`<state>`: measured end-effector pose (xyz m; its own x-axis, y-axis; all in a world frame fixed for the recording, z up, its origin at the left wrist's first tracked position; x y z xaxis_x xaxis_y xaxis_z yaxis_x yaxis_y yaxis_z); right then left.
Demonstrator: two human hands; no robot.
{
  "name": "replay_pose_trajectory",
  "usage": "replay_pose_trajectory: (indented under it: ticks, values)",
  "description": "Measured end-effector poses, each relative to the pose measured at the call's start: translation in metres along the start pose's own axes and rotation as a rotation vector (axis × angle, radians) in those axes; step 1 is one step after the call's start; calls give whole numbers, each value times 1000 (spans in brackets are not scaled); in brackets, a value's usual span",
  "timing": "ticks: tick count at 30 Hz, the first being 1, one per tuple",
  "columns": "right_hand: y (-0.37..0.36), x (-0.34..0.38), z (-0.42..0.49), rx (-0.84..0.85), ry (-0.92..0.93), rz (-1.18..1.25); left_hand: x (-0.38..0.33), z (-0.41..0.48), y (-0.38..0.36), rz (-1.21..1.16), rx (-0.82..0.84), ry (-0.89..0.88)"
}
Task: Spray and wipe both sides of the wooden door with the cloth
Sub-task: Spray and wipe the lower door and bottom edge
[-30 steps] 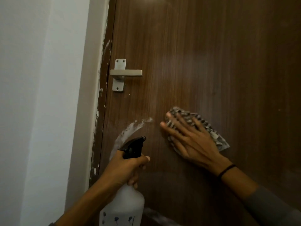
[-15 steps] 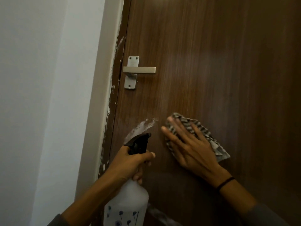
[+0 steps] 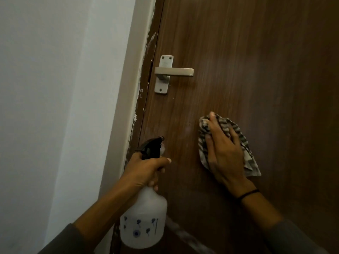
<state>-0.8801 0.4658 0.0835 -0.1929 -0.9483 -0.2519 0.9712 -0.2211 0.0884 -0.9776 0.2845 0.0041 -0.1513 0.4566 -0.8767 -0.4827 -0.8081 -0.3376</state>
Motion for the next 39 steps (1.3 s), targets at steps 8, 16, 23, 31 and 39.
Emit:
replay_pose_trajectory:
  ticks: [8, 16, 23, 31, 39]
  values:
    - [-110, 129, 1, 221, 403, -321, -10, -5, 46, 49, -25, -78]
    - [-102, 120, -33, 295, 661, -337, -22, -4, 72, 117, -5, -123]
    - [-118, 140, 86, 225, 448, -397, -23, 1, 93, 144, 24, -91]
    - [-135, 154, 104, 158, 316, -403, -10, 17, 100, 124, 74, -93]
    - [-143, 184, 0, 237, 393, -373, -19, 13, 106, 148, 33, -135]
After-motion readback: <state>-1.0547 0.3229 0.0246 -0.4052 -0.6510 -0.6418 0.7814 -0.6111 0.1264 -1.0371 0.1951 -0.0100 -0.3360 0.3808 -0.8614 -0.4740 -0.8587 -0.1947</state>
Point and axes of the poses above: each hand's wrist, its own z-axis towards the middle knuckle, its own y-axis out of the back of the hand, x = y × z, the point moved 7 cm from there along z, towards the middle knuckle, and after that the axes turned 15 degrees about -z, right-handed, at the moved point
